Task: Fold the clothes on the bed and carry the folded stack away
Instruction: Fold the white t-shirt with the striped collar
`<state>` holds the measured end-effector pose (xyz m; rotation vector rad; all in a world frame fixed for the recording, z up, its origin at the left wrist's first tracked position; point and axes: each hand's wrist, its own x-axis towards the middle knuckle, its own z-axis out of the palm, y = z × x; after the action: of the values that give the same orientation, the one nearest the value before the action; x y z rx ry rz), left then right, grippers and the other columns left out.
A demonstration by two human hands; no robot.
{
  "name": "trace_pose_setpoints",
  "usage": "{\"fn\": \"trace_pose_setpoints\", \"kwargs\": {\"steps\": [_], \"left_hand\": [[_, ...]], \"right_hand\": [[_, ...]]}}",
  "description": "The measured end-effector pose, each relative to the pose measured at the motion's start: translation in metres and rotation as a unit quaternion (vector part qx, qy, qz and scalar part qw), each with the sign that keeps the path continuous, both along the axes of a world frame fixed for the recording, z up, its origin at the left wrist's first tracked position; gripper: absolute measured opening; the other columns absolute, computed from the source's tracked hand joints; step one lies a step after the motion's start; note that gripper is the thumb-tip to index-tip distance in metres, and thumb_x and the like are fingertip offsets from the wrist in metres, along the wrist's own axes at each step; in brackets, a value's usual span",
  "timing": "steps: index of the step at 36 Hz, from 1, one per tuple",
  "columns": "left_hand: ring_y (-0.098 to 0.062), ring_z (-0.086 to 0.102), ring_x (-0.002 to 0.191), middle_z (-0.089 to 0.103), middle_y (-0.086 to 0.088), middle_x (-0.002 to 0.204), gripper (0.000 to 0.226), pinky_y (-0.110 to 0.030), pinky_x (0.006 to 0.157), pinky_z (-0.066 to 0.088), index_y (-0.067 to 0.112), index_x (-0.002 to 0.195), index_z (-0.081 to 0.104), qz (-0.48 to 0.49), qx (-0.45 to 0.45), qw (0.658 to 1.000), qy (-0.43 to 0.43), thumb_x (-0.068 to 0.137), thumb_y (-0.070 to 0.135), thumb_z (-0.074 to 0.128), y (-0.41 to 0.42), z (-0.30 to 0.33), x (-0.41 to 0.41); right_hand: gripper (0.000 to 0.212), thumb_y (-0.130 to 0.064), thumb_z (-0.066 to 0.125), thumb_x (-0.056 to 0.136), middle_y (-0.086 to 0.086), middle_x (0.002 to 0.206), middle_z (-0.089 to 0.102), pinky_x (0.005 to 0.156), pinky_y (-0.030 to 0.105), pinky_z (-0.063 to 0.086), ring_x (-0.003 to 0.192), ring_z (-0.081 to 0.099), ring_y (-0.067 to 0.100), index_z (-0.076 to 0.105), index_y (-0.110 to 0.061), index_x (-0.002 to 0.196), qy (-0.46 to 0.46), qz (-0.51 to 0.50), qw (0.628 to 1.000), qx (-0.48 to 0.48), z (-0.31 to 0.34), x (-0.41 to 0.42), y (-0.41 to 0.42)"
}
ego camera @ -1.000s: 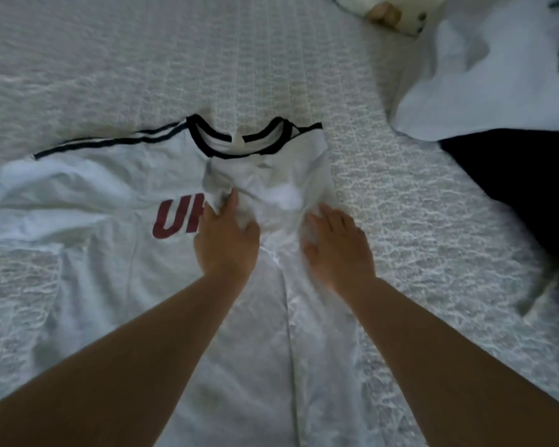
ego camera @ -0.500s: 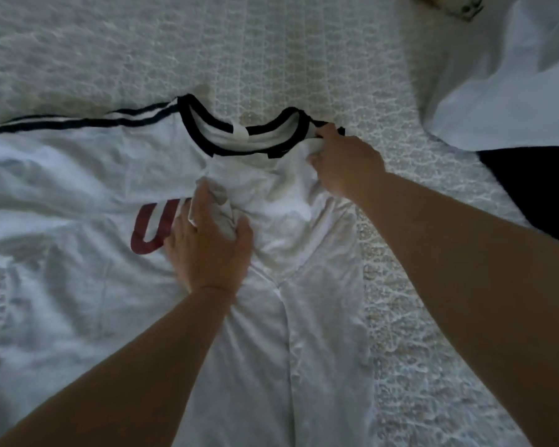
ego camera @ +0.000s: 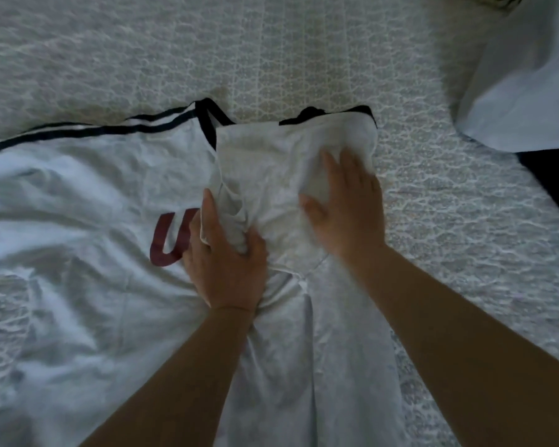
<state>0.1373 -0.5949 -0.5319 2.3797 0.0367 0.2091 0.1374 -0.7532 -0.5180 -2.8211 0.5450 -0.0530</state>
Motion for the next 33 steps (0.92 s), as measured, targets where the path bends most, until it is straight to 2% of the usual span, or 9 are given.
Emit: {"fn": "trace_pose_setpoints", "kwargs": {"steps": [9, 12, 17, 20, 22, 25, 28, 30, 33], "left_hand": [[-0.036, 0.042, 0.129, 0.041, -0.021, 0.142, 0.078, -0.047, 0.103, 0.032, 0.011, 0.149, 0.024, -0.003, -0.003, 1.0, 0.002, 0.082, 0.03, 0.059, 0.001, -0.003, 0.001], [-0.036, 0.043, 0.126, 0.04, -0.021, 0.142, 0.081, -0.05, 0.1, 0.039, 0.011, 0.149, 0.025, 0.001, -0.021, 1.0, -0.001, 0.081, 0.022, 0.068, 0.002, -0.002, 0.001], [-0.019, 0.044, 0.124, 0.039, -0.011, 0.139, 0.087, -0.028, 0.093, 0.037, 0.022, 0.149, 0.025, 0.059, -0.105, 0.993, -0.008, 0.077, 0.028, 0.075, 0.006, 0.005, 0.007], [-0.008, 0.051, 0.112, 0.043, 0.005, 0.128, 0.094, -0.017, 0.087, 0.044, 0.033, 0.146, 0.025, 0.173, -0.267, 0.945, 0.07, 0.071, 0.038, 0.08, 0.003, 0.017, 0.016], [-0.006, 0.054, 0.094, 0.049, 0.014, 0.11, 0.087, -0.014, 0.076, 0.041, 0.025, 0.143, 0.034, 0.2, -0.291, 0.921, 0.166, 0.07, 0.038, 0.08, -0.001, 0.026, 0.026], [-0.023, 0.061, 0.086, 0.061, 0.001, 0.083, 0.035, -0.037, 0.083, 0.051, 0.012, 0.103, 0.065, 0.122, -0.234, 0.919, 0.292, 0.076, 0.032, 0.074, -0.009, 0.043, 0.039], [-0.025, 0.062, 0.079, 0.059, 0.001, 0.069, 0.011, -0.042, 0.081, 0.054, 0.021, 0.07, 0.06, 0.091, -0.183, 0.95, 0.235, 0.078, 0.02, 0.068, -0.009, 0.067, 0.045], [-0.02, 0.058, 0.071, 0.058, 0.002, 0.066, 0.015, -0.037, 0.07, 0.052, 0.019, 0.066, 0.058, 0.056, -0.164, 0.974, 0.146, 0.079, 0.018, 0.065, -0.011, 0.078, 0.048], [-0.022, 0.055, 0.077, 0.054, 0.003, 0.074, 0.012, -0.023, 0.068, 0.033, 0.013, 0.086, 0.068, -0.1, 0.015, 0.994, 0.039, 0.084, 0.014, 0.056, -0.031, 0.083, 0.039]], "right_hand": [[0.069, -0.049, 0.01, 0.092, 0.002, 0.16, 0.0, 0.115, 0.041, -0.012, 0.147, -0.004, 0.021, 0.009, -0.015, 0.152, 0.056, -0.014, 0.997, -0.05, -0.008, -0.054, 0.026], [0.071, -0.048, 0.009, 0.092, 0.007, 0.159, 0.008, 0.118, 0.041, -0.005, 0.147, 0.0, 0.022, 0.015, -0.01, 0.151, 0.034, -0.048, 0.998, -0.031, -0.006, -0.072, 0.04], [0.068, -0.045, 0.023, 0.092, 0.013, 0.154, 0.027, 0.118, 0.041, 0.01, 0.145, 0.018, 0.026, 0.032, -0.004, 0.146, 0.002, -0.049, 0.999, -0.009, -0.007, -0.092, 0.046], [0.068, -0.045, 0.023, 0.09, 0.013, 0.154, 0.028, 0.118, 0.042, 0.013, 0.145, 0.019, 0.026, 0.035, -0.005, 0.144, 0.0, -0.052, 0.999, -0.001, -0.008, -0.09, 0.044], [0.068, -0.045, 0.023, 0.09, 0.013, 0.154, 0.028, 0.118, 0.043, 0.014, 0.145, 0.019, 0.026, 0.035, -0.005, 0.144, 0.006, -0.051, 0.999, 0.005, -0.007, -0.089, 0.044], [0.068, -0.045, 0.02, 0.09, 0.011, 0.154, 0.028, 0.119, 0.042, 0.011, 0.145, 0.019, 0.025, 0.035, -0.008, 0.145, 0.016, -0.044, 0.999, 0.011, -0.004, -0.09, 0.045], [0.059, -0.039, 0.035, 0.089, 0.012, 0.144, 0.044, 0.114, 0.044, 0.025, 0.137, 0.036, 0.028, 0.046, -0.009, 0.138, -0.002, -0.038, 0.999, 0.028, 0.005, -0.091, 0.041], [0.049, -0.029, 0.051, 0.082, 0.01, 0.125, 0.06, 0.1, 0.042, 0.039, 0.117, 0.054, 0.03, 0.058, -0.011, 0.126, -0.035, -0.033, 0.998, 0.032, 0.012, -0.093, 0.036], [0.045, -0.011, 0.064, 0.075, 0.007, 0.11, 0.064, 0.085, 0.038, 0.045, 0.103, 0.058, 0.029, 0.061, -0.011, 0.12, -0.077, -0.051, 0.994, 0.056, 0.02, -0.098, 0.025]]}}
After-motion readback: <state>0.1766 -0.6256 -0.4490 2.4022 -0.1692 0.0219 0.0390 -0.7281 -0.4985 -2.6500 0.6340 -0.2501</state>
